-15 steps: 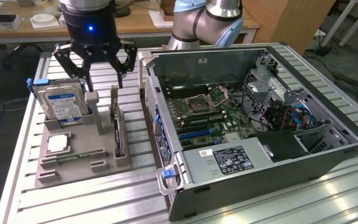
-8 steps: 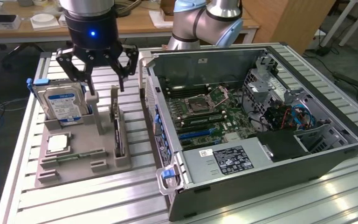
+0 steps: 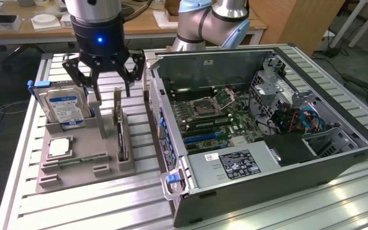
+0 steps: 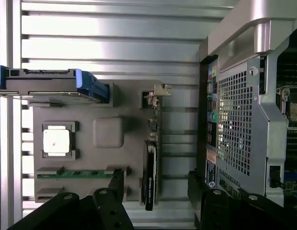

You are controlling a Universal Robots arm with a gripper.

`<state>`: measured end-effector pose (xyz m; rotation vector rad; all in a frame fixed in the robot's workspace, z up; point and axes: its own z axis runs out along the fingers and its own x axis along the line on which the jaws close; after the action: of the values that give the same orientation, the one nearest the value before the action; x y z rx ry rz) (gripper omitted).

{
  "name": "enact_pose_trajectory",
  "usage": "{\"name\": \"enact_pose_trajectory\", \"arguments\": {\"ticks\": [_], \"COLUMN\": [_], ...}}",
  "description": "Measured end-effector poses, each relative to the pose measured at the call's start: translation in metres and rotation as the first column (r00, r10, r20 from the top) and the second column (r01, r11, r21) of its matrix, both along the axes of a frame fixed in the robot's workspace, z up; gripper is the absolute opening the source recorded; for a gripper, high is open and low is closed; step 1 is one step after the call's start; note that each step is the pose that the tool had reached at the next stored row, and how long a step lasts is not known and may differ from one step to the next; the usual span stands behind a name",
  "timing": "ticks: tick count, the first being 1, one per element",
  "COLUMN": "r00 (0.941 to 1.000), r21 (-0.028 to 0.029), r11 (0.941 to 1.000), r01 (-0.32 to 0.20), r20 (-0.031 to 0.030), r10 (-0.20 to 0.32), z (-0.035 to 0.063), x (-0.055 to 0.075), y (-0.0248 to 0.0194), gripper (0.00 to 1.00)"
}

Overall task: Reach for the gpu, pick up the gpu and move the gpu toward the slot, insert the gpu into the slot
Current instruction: 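Pick up the gpu and move the gpu toward the slot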

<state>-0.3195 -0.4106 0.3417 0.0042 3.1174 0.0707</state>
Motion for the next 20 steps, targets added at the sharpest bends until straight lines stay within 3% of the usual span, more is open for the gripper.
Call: {"name": "enact_pose_trajectory", "arguments": {"ticks": [20], "r00": [1.0000], "r21": [0.0000], "r11": [1.0000], "r01": [-0.001], "r20": [0.0000], "r10": [0.001], "z": [-0.0195], "x": [0.001], "y": [-0.0026], "gripper": [0.65]}}
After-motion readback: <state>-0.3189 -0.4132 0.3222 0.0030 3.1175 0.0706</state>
